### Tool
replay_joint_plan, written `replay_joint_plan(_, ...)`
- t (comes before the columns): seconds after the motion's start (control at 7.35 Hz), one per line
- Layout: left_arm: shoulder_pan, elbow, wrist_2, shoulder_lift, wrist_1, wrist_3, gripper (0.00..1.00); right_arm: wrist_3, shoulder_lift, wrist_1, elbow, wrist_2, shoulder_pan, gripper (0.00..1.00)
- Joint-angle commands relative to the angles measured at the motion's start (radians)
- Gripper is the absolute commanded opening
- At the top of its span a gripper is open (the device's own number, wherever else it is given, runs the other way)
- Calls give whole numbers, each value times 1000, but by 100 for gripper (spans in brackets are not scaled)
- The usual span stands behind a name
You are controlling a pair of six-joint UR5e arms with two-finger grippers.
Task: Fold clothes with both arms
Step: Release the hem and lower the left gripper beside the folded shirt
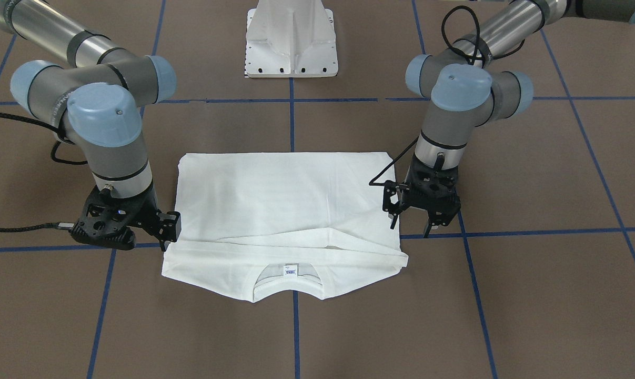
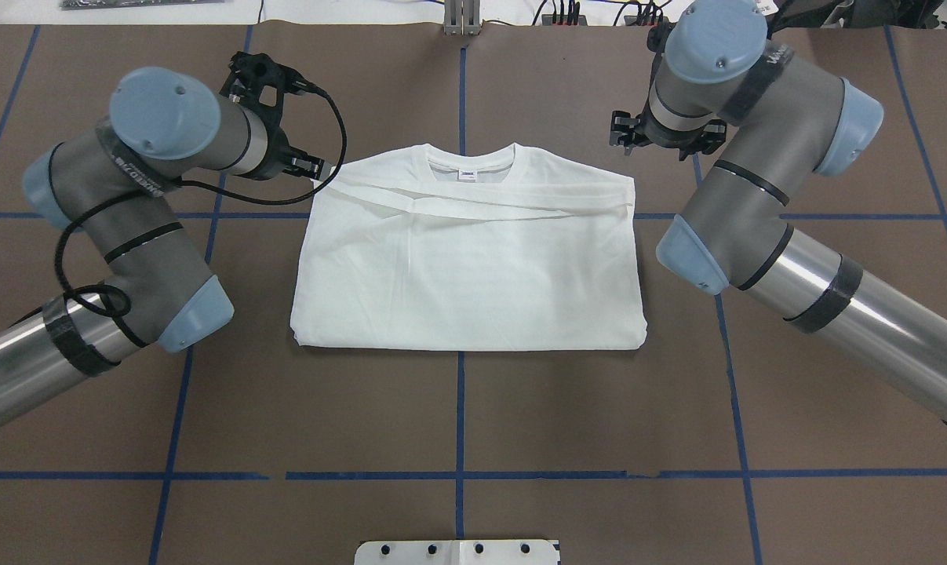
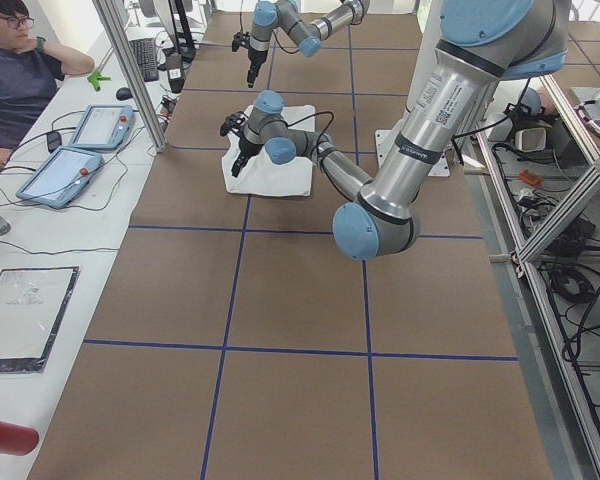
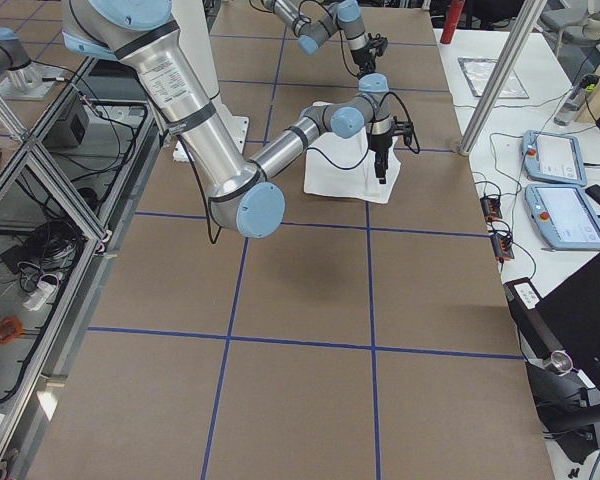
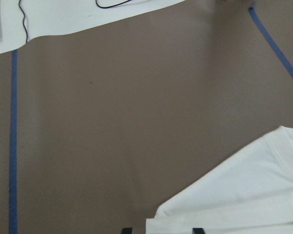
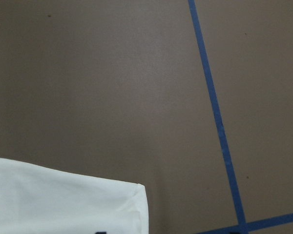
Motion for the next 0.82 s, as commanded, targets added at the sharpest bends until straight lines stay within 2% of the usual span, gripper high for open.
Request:
replay_joint_plan(0.0,109,-130,-11,168,-110,-162,100,-65,-48,5,56,18,9,100)
replay_joint_plan(0.14,164,-128,28,234,-222,-203,100,-65,-47,5,62,18,8,100)
replay_joint_plan(0.27,212,-127,75,271,-259,-250,100,-65,-47,5,62,18,8,100)
replay_joint_plan(0.68,298,-112,140,262,-260,-338,99,-57,-42,5,64,18,6,100)
